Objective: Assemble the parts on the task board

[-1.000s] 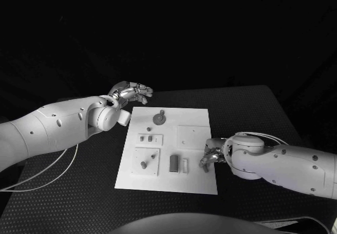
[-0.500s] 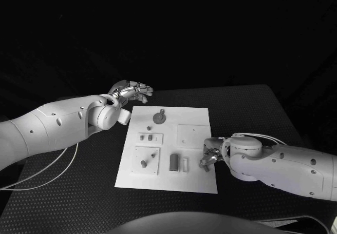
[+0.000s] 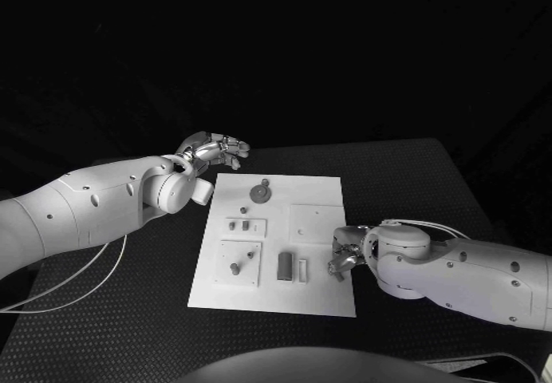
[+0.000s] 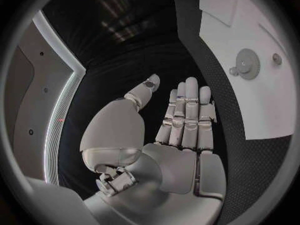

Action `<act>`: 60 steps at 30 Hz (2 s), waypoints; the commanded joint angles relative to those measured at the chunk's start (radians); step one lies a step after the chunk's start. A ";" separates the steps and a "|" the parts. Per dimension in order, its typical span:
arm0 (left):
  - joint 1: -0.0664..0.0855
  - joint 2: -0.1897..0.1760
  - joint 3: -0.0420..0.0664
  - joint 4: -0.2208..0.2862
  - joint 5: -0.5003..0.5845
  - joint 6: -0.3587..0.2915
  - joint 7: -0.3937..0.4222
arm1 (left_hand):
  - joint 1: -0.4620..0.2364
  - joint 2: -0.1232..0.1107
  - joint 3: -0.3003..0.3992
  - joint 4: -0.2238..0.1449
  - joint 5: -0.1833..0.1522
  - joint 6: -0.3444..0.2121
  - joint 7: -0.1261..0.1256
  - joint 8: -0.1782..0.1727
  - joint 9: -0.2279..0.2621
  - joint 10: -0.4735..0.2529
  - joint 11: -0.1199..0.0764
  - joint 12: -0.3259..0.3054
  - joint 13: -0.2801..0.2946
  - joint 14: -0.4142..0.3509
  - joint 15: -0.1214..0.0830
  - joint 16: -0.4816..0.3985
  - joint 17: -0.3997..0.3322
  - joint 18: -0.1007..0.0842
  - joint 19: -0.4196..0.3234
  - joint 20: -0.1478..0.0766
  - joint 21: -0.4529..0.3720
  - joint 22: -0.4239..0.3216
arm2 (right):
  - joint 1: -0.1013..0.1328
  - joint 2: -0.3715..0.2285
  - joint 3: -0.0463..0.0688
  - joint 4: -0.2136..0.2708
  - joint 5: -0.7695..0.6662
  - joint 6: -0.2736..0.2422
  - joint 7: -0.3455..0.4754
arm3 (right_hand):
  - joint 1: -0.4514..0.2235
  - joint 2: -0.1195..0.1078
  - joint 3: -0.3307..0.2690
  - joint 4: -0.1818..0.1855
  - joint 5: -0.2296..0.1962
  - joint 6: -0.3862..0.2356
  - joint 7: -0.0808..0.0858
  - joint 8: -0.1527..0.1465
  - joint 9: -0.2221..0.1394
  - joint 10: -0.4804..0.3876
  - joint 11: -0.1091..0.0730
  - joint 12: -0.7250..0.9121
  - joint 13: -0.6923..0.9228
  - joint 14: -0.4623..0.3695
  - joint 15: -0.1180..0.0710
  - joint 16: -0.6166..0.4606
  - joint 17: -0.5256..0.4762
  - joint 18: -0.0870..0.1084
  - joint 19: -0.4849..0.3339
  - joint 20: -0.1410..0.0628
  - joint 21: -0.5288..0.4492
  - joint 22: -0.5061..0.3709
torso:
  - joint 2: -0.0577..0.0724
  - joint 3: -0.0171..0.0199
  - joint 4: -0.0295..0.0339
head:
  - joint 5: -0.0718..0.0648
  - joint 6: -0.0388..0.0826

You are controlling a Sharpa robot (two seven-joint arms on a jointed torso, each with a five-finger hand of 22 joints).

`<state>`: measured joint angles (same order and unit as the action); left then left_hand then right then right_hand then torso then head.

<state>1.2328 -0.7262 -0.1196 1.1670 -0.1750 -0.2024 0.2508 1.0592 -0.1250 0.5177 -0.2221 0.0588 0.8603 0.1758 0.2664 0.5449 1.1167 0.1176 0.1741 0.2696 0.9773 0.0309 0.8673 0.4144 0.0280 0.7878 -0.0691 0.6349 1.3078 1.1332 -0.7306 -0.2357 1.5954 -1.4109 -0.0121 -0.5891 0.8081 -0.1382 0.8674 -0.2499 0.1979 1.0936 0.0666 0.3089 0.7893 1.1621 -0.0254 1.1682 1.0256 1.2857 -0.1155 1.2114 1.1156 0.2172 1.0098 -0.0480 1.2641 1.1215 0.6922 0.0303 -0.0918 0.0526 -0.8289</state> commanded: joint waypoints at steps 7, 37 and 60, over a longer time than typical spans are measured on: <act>0.001 0.002 0.001 0.002 0.001 0.009 0.005 | -0.006 -0.004 0.000 0.007 -0.002 -0.005 -0.001 0.005 -0.001 -0.002 0.004 0.005 -0.002 -0.007 -0.001 -0.005 0.001 0.015 -0.004 0.000 -0.007 0.004 | 0.002 -0.017 -0.011 0.004 0.327 -0.124 0.021 | 0.011 0.067 0.048 -0.038 0.100 0.012 0.011 -0.060 -0.196 0.026 -0.007 0.001 0.000 0.016 -0.002 -0.001 -0.004 0.045 0.014 0.008 0.017 -0.003 | 0.001 0.0005 -0.0002 | 0.002 0.002; 0.001 0.005 0.000 0.002 -0.001 0.011 0.001 | -0.006 -0.006 0.000 0.007 -0.002 -0.006 -0.001 0.006 -0.001 -0.002 0.004 0.006 -0.002 -0.008 -0.001 -0.006 0.003 0.015 -0.004 0.000 -0.007 0.005 | 0.021 0.094 -0.011 -0.050 0.743 -0.249 0.017 | -0.008 0.064 0.039 -0.038 0.131 0.024 0.005 -0.054 -0.202 0.032 -0.012 -0.002 0.004 0.021 -0.010 -0.004 -0.007 0.045 0.022 0.003 0.017 -0.013 | 0.001 0.0026 0.0000 | -0.001 -0.001; 0.001 0.001 0.000 0.004 -0.012 0.012 -0.001 | -0.006 -0.005 -0.001 0.008 -0.002 -0.006 -0.001 0.006 -0.002 -0.003 0.005 0.006 -0.002 -0.008 0.000 -0.006 0.003 0.015 -0.004 0.000 -0.008 0.006 | 0.010 0.096 -0.012 -0.058 0.692 -0.215 0.007 | -0.014 0.066 0.034 -0.039 0.124 0.026 0.005 -0.053 -0.203 0.030 -0.013 -0.002 0.007 0.020 -0.011 -0.005 -0.007 0.045 0.021 0.002 0.017 -0.015 | 0.001 0.0025 -0.0013 | 0.010 -0.009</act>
<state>1.2330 -0.7248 -0.1197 1.1678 -0.1802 -0.2019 0.2452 1.0592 -0.1250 0.5150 -0.2194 0.0588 0.8603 0.1758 0.2664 0.5443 1.1167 0.1176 0.1741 0.2689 0.9773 0.0308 0.8673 0.4168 0.0322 0.7878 -0.0690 0.6310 1.3080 1.1502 -0.6313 -0.2422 1.5399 -0.6887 -0.2563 -0.5660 0.7720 -0.1021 0.9064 -0.2896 0.3281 1.1132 0.0720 0.2543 0.5838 1.1853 -0.0344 1.1684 1.0315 1.3060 -0.1205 1.2114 1.1091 0.2174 1.0274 -0.0427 1.2777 1.1084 0.6933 0.0328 -0.0932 0.0623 -0.8372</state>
